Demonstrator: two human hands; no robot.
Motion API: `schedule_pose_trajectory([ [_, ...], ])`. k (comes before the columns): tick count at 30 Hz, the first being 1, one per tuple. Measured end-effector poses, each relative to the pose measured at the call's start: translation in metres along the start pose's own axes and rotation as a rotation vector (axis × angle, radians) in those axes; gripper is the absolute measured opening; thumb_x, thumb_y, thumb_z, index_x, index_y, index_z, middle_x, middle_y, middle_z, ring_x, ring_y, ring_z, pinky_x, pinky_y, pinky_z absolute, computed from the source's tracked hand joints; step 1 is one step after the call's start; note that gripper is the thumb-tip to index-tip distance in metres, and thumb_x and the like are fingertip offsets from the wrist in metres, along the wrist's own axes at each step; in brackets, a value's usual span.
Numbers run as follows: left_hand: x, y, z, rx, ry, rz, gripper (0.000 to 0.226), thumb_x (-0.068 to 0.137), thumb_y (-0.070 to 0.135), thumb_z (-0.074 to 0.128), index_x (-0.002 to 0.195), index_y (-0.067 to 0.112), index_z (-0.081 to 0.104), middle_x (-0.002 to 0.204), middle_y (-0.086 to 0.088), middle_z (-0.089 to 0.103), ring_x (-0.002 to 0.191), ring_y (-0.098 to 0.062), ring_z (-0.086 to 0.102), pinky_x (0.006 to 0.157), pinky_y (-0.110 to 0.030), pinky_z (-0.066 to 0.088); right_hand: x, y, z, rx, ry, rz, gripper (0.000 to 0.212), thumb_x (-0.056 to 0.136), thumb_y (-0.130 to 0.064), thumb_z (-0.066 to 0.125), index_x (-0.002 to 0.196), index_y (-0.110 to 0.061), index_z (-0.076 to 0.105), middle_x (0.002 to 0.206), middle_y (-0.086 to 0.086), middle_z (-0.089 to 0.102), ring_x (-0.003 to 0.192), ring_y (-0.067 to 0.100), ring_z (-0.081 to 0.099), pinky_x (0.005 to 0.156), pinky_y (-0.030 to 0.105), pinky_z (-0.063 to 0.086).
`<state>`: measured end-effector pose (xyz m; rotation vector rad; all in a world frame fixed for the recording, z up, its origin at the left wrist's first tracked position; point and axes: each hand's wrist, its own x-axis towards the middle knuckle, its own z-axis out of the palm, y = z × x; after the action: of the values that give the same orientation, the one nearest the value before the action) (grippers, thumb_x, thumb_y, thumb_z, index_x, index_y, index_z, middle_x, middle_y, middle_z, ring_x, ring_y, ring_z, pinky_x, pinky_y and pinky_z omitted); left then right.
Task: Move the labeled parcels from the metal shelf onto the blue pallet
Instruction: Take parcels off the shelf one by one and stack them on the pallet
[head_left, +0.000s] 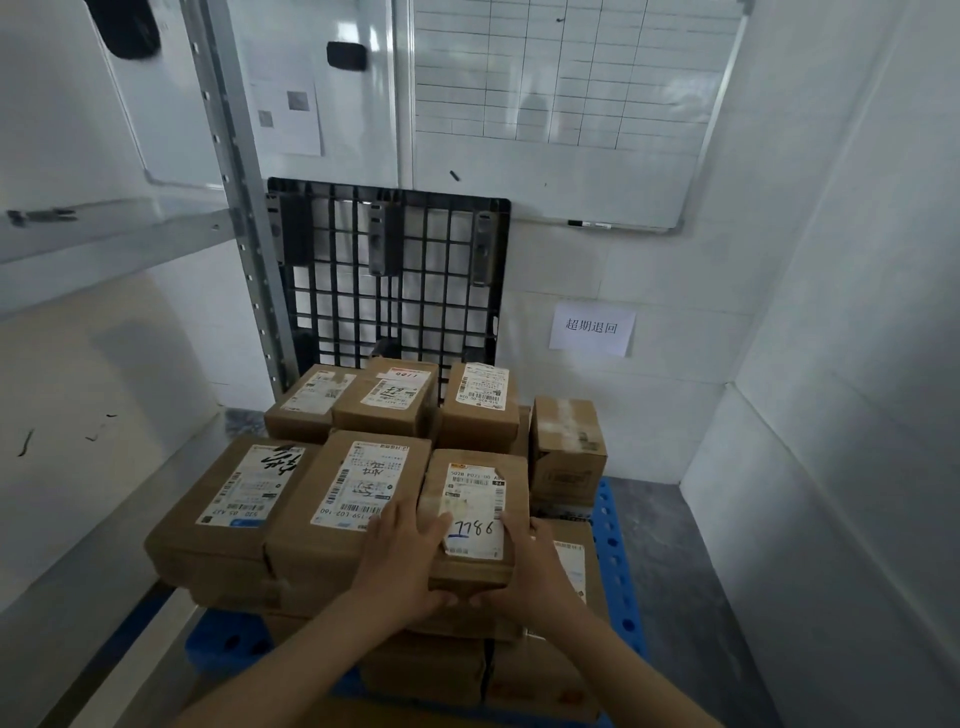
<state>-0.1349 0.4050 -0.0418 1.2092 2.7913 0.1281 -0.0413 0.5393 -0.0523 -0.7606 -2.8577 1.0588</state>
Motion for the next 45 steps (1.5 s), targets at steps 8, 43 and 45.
schedule_pose_trajectory([
  [8,-0.005,-0.003,-0.013,-0.053,-0.035,0.019,0.081,0.080,0.046,0.064,0.145,0.026,0.019,0.151,-0.007,0.012,0.141,-0.027,0.011,0.116,-0.041,0.018,-0.002,-0.007,-0.015,-0.117,-0.075,-0.022,0.105,0.069,-0.043,0.075,0.147,-0.020,0.009,0.153,0.007,0.004,0.141,0.027,0.012,0.117,0.040,0.022],
  [43,-0.494,-0.255,0.056,-0.758,0.468,-1.058,0.112,0.046,0.053,0.070,0.142,0.025,0.019,0.143,-0.001,0.037,0.132,-0.020,0.035,0.109,-0.035,0.035,-0.144,-0.336,0.380,-0.353,-0.845,-0.976,0.119,0.043,-0.058,0.081,0.143,-0.029,0.023,0.143,0.003,0.034,0.134,0.022,0.035,0.110,0.041,0.035],
  [45,-0.491,-0.266,0.070,-0.835,0.472,-1.032,0.117,0.041,0.050,0.079,0.139,0.034,0.018,0.143,0.001,0.040,0.132,-0.016,0.040,0.108,-0.037,0.039,-0.163,-0.348,0.366,-0.401,-0.848,-0.973,0.115,0.056,-0.036,0.084,0.146,-0.024,0.013,0.146,0.006,0.024,0.135,0.023,0.030,0.113,0.036,0.029],
])
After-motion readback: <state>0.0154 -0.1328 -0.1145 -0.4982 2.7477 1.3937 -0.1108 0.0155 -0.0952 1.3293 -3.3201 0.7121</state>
